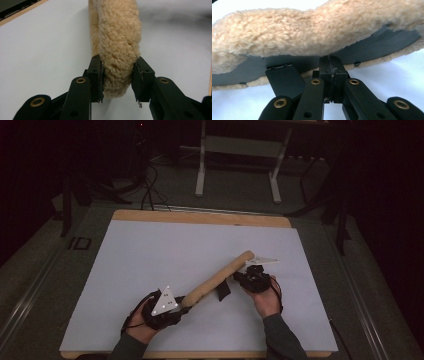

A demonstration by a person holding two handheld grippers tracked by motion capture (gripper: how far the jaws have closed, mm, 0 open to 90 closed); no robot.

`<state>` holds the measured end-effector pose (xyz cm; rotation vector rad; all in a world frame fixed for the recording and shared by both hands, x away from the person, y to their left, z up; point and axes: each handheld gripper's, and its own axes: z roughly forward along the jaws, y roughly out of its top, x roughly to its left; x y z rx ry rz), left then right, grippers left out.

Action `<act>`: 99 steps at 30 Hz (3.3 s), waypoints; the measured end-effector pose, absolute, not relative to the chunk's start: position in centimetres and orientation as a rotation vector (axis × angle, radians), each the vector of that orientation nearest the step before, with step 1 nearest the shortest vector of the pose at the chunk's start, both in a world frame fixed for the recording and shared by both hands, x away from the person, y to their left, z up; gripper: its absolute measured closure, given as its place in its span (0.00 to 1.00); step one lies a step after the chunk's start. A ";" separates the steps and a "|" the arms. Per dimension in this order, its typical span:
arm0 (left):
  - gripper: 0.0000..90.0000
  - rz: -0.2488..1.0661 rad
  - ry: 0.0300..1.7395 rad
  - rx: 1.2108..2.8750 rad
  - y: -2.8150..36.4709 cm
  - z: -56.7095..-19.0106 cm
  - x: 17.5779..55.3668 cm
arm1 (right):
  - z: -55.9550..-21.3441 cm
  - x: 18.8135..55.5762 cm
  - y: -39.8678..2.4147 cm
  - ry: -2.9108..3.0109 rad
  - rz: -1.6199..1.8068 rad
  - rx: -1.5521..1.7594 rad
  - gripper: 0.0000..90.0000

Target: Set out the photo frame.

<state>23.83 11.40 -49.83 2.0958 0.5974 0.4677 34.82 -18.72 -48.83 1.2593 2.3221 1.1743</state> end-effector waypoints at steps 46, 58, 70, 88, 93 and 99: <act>0.73 0.443 0.537 2.082 7.9 -50.2 23.4 | -48.4 34.2 -16.0 2.393 1.175 1.128 1.00; 0.73 0.441 0.528 2.082 7.2 -50.4 23.2 | -48.5 34.0 -14.8 2.430 1.184 1.085 1.00; 0.73 0.423 0.524 2.077 6.5 -50.6 23.2 | -48.7 33.7 -13.5 2.472 1.215 1.026 1.00; 0.74 0.404 0.524 2.070 5.9 -50.8 23.5 | -48.4 33.2 -12.3 2.536 1.218 0.929 1.00; 0.74 0.406 0.515 2.073 5.6 -50.8 23.7 | -48.5 33.2 -12.4 2.549 1.209 0.919 1.00; 0.74 0.410 0.513 2.064 5.2 -50.8 23.9 | -48.6 33.2 -12.7 2.551 1.209 0.921 1.00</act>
